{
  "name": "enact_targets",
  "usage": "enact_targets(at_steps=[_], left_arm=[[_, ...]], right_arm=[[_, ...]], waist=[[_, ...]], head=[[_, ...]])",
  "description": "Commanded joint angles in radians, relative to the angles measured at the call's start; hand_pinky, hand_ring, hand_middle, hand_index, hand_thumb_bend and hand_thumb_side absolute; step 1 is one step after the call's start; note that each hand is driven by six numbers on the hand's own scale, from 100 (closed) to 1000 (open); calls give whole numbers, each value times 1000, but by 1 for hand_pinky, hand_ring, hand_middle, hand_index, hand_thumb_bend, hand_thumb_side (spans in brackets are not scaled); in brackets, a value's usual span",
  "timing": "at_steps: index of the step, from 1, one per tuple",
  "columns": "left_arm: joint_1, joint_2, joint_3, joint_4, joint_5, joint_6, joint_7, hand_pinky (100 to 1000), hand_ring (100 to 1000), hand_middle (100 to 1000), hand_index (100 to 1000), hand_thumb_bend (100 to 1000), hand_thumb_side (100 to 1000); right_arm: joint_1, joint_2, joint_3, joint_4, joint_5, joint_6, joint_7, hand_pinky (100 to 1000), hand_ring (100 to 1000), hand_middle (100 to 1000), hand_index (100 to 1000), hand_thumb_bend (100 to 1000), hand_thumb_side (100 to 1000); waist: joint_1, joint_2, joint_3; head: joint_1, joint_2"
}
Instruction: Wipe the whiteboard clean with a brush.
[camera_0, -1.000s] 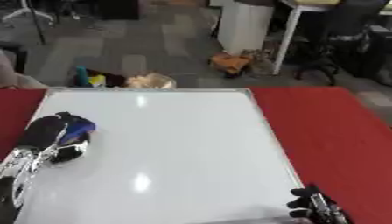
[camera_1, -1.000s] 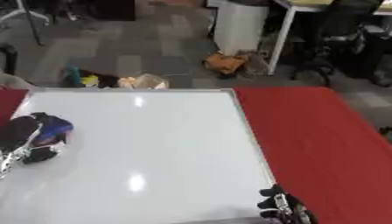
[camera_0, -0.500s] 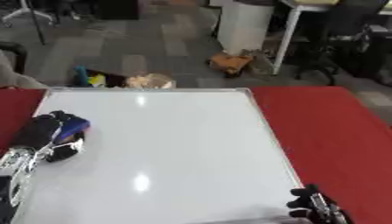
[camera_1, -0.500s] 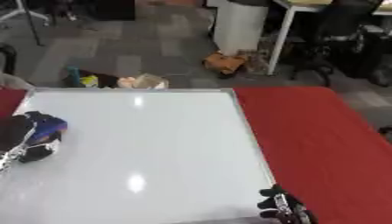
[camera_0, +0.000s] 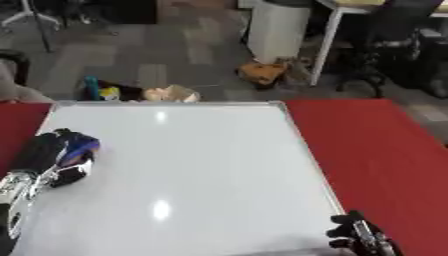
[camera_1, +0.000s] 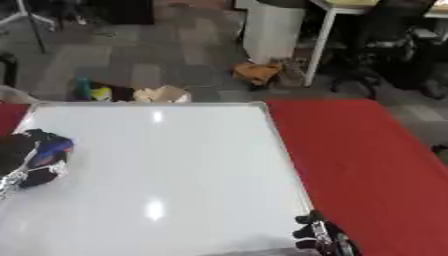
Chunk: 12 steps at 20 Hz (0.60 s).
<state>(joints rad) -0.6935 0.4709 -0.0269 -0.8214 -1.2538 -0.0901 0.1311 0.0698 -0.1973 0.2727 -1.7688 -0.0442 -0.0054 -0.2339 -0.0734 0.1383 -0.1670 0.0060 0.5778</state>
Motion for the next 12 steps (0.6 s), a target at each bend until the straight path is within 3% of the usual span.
enact_targets(at_steps=[1,12], left_arm=[[73,13,-38,19,-35,-21,-33,590,607,637,813,150,523],[121,-11,-100,-168,33,-95,-117,604,609,645,825,100,581]], right_arm=[[-7,-10,-4,-15,7,-3,-1,597,630,476,679,100,887],[-5,-15,-5,-19,4,-2,1,597,630,476,679,100,884]], waist=[[-1,-1,9],[-2,-10,15]], head=[[-6,-7],[-8,-5]])
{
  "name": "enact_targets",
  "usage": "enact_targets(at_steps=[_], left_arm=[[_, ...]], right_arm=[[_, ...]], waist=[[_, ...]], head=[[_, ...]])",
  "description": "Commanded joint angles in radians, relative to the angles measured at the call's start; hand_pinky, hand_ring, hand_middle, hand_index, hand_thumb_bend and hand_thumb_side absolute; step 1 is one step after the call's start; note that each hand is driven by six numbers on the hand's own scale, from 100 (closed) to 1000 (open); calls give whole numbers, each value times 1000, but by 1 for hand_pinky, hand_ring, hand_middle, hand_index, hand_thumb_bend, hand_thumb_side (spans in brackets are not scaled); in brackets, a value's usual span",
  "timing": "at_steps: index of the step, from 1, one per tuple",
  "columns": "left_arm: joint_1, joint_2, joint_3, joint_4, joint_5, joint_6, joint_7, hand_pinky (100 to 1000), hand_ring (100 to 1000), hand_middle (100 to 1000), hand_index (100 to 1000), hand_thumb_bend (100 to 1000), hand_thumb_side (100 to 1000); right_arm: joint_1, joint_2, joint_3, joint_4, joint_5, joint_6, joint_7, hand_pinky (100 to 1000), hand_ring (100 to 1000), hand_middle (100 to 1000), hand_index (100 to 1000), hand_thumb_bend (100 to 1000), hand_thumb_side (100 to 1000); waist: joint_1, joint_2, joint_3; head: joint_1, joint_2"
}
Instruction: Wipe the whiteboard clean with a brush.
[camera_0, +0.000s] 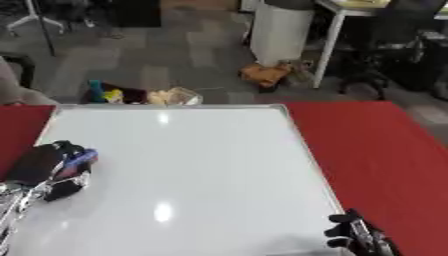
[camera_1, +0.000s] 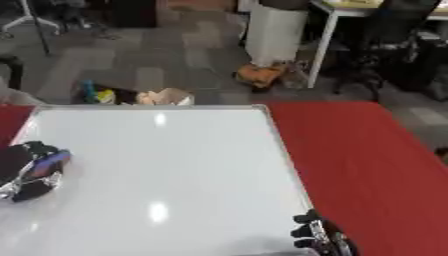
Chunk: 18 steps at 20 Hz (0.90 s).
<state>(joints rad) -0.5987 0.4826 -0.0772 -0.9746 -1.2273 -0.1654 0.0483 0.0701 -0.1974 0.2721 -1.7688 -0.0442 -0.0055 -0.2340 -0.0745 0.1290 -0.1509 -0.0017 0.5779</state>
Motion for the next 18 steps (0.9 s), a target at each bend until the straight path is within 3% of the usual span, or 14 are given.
enact_targets(at_steps=[1,10,18], left_arm=[[25,-25,-59,-33,15,-26,-44,604,608,645,825,100,580],[0,-62,-142,-159,57,-81,-121,605,608,647,823,100,564],[-7,-62,-139,-117,-8,-65,-93,605,614,648,816,138,517]], right_arm=[[-5,-15,-4,-20,4,-2,1,597,630,476,679,100,884],[-5,-17,-2,-22,2,0,4,597,630,476,679,100,884],[-6,-15,-2,-17,2,0,4,597,630,476,679,100,887]], waist=[[-1,-2,-1],[-2,-5,-7],[1,-3,-9]], head=[[1,-5],[6,-6],[6,-3]])
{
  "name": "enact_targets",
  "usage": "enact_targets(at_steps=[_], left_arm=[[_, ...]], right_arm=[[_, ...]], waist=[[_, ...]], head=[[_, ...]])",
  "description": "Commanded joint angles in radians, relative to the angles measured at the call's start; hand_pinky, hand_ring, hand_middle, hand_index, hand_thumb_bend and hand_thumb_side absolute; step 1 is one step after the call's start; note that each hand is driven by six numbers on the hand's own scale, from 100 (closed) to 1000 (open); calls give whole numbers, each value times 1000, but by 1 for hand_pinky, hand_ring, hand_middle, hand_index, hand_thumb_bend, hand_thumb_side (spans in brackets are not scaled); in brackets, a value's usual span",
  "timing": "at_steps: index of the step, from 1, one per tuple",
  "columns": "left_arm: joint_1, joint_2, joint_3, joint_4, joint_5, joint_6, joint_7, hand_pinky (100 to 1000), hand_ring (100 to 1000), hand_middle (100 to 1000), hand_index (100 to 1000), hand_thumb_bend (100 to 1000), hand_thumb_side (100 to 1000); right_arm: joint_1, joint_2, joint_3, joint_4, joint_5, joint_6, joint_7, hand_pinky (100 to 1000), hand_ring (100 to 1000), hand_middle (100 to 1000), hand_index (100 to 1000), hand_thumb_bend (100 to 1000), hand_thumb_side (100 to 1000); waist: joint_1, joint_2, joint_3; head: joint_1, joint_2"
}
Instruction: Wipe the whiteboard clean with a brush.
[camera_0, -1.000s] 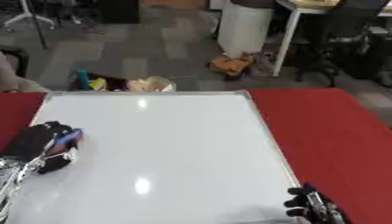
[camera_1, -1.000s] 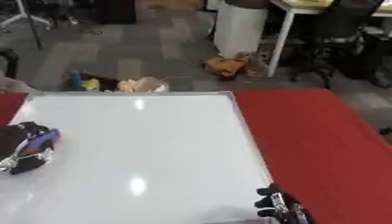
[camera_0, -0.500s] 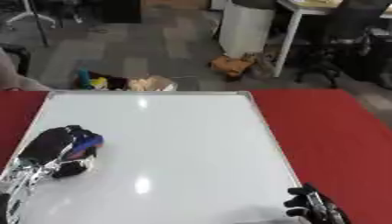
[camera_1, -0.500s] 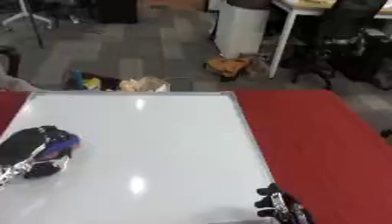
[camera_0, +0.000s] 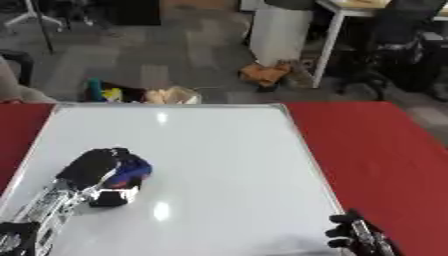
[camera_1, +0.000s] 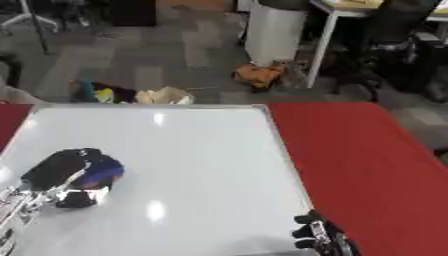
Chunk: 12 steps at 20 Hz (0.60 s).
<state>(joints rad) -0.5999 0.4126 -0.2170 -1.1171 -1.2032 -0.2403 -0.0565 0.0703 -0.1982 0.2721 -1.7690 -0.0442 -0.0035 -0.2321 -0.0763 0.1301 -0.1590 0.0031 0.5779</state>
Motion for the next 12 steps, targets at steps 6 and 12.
enact_targets(at_steps=[6,12], left_arm=[[-2,15,37,110,-102,54,79,611,632,660,821,179,493],[-2,22,76,194,-144,95,143,612,638,663,821,194,476]], right_arm=[[-4,-13,-3,-16,3,-3,1,597,630,476,679,100,886],[-3,-13,-3,-17,3,-3,1,597,630,477,679,100,886]], waist=[[2,-4,2],[0,-5,4]], head=[[-1,-3],[-2,-4]])
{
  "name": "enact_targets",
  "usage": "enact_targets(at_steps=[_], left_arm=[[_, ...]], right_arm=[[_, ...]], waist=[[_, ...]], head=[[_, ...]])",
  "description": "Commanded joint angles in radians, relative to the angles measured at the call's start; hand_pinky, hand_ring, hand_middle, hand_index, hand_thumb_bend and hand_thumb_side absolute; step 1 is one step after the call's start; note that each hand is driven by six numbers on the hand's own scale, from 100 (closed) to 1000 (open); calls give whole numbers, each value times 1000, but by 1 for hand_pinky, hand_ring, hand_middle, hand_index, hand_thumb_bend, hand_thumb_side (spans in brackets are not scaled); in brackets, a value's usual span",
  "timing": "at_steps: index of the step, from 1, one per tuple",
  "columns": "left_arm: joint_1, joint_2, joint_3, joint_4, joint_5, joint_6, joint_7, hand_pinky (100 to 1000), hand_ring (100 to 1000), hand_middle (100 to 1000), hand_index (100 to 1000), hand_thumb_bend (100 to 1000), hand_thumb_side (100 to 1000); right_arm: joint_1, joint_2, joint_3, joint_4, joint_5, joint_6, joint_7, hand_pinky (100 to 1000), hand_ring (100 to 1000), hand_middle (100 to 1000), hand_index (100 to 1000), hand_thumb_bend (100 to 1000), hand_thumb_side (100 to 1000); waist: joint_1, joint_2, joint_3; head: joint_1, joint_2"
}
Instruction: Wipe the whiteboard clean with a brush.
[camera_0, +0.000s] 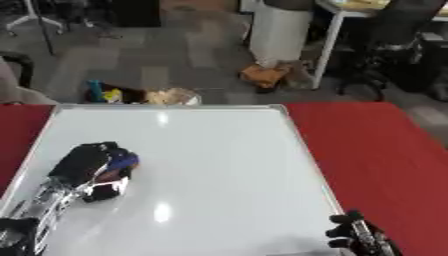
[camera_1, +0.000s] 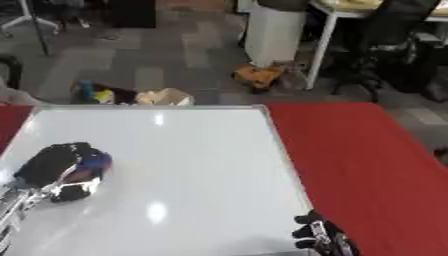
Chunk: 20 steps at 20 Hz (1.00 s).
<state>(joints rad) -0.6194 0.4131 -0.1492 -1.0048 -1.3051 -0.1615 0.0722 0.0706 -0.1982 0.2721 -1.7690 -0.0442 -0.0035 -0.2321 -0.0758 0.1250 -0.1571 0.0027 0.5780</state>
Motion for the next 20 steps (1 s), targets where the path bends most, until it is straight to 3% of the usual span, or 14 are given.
enact_targets(at_steps=[1,9,17,18,19,20], left_arm=[[17,24,15,99,-47,25,23,613,638,662,821,195,477],[16,53,78,169,-27,93,75,611,633,659,822,165,471],[21,88,100,176,2,134,89,613,633,656,817,174,453],[21,88,100,176,3,134,89,612,632,653,818,292,498],[22,86,98,176,5,131,88,612,632,654,818,165,461],[23,82,94,175,5,126,85,610,628,647,818,152,472]], right_arm=[[-3,-13,-4,-17,3,-3,1,597,630,477,679,100,886],[-1,-12,-5,-17,4,-3,-1,597,630,477,679,100,886],[0,-12,-5,-16,5,-3,-1,596,630,477,679,100,887],[0,-12,-5,-16,5,-3,-1,596,630,477,679,100,885],[0,-12,-5,-16,5,-3,-1,596,630,477,679,100,886],[0,-12,-5,-17,5,-3,-1,596,630,477,679,100,886]], waist=[[0,0,3],[-1,0,6],[0,0,9],[0,0,9],[0,0,9],[-1,0,8]], head=[[-2,-5],[-6,-5],[-6,-5],[-6,-5],[-6,-5],[-6,-5]])
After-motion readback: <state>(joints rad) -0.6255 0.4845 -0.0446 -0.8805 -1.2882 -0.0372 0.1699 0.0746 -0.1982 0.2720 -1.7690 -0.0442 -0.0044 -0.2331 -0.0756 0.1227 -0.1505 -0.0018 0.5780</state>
